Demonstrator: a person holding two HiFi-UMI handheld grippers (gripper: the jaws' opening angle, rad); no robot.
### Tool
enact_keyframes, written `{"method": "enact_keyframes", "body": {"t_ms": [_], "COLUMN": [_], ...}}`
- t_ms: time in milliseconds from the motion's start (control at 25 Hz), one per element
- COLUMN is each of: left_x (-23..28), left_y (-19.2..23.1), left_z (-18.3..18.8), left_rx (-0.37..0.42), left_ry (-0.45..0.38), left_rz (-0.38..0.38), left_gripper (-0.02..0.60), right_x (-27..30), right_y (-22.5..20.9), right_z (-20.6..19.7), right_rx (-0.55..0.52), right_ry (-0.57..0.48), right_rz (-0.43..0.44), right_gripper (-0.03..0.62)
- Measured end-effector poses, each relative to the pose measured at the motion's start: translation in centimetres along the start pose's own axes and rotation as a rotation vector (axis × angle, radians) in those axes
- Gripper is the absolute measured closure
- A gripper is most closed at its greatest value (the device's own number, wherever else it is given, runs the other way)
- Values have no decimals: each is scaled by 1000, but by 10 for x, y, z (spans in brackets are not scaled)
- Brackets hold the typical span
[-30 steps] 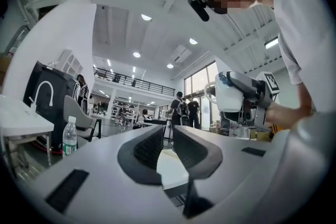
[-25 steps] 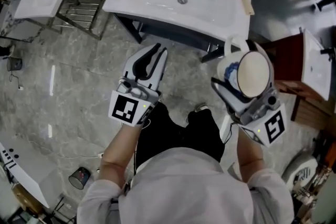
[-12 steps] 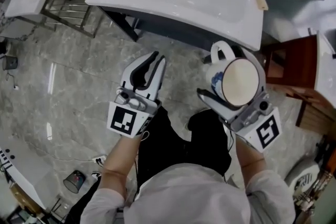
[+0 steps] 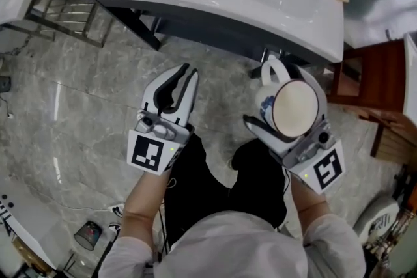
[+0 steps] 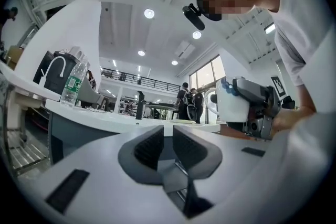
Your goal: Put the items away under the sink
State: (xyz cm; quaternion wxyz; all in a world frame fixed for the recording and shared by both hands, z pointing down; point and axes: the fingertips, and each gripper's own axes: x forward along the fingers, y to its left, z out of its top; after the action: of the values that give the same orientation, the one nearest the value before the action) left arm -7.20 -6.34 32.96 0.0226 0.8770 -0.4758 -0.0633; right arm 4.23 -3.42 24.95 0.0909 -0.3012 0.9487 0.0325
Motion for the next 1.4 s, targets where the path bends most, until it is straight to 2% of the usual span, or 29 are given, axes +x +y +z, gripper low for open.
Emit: {"method": "enact_keyframes", "body": {"t_ms": [240,480,680,1000,1200,1400], "left_x": [7,25,35,45,50,61], "left_y": [14,22,30,49,49,61], "left_z": [-57,-107,-153,-207,-247,-274], "left_rx": [-9,9,-7,20,56,58], "left_ry": [12,4,-1,-26,-13,-49], "left_rz": [-8,-48,-59,-52,-99,-103], "left_gripper": [529,529,529,531,532,532], "right_x": [-8,-6,-8,-10,-8,-4], "right_y": [-8,-16,-24,-41,-58,-76], "right_z": [-58,-112,-157,-217,-254,-289], "right_rx": [11,8,-15,-38,-74,-104], "right_ry": [11,0,10,10,-13,-6], "right_rz": [-14,6,15,23,18,-5], "right_gripper": [191,189,191,191,191,191]}}
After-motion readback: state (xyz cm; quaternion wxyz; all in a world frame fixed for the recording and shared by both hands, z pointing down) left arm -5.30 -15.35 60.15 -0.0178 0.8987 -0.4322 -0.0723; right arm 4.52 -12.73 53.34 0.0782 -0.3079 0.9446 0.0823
